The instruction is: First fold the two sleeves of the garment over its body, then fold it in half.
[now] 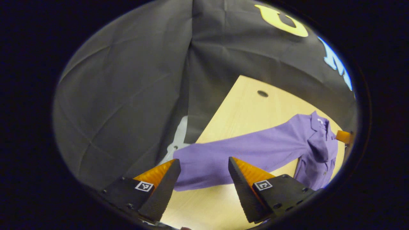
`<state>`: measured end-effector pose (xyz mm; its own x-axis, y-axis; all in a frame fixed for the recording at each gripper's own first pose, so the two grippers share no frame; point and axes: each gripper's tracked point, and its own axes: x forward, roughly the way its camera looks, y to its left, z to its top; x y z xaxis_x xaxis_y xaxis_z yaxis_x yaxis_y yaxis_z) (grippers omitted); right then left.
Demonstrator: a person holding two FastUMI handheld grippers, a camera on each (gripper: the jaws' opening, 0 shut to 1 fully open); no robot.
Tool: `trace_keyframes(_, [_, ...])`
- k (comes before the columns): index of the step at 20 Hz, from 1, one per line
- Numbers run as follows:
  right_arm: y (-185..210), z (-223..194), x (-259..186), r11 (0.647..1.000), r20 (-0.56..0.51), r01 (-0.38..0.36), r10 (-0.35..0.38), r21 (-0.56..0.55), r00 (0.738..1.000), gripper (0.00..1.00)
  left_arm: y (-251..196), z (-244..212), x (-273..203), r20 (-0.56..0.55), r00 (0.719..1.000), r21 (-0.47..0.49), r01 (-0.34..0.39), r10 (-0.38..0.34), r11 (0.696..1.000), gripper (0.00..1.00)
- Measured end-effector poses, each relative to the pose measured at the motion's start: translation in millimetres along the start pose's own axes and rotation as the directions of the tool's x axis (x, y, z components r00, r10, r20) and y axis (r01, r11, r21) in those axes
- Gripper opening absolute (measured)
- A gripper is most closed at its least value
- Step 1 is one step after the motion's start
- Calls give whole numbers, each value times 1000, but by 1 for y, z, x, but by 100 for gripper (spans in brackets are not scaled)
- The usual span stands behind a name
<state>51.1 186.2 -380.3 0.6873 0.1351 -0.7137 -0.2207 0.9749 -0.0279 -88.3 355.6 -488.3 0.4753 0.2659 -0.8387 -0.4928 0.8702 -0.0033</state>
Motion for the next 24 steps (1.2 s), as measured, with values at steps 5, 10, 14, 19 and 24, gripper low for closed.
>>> trace_keyframes(5, [-20, 2, -2, 998, 3, 46, -47, 31, 999, 58, -8, -55, 25, -236, 972, -54, 8, -20, 999, 96])
trace_keyframes(10, [-28, -3, 1, 997, -12, 68, -68, 47, 998, 58, -24, -45, 33, -225, 974, 43, -7, 16, 999, 96])
trace_keyframes(14, [-26, -7, 4, 997, -24, 64, -63, 48, 998, 58, -22, -42, 34, -239, 971, 27, -12, 18, 1000, 89])
trace_keyframes(19, [-22, -10, 5, 998, -37, 49, -48, 43, 998, 58, -31, -40, 38, -186, 982, -73, 2, -16, 997, 12])
trace_keyframes(24, [-28, -13, 0, 998, -43, 45, -43, 36, 998, 58, -28, -38, 37, -213, 977, -80, -32, 15, 996, 8])
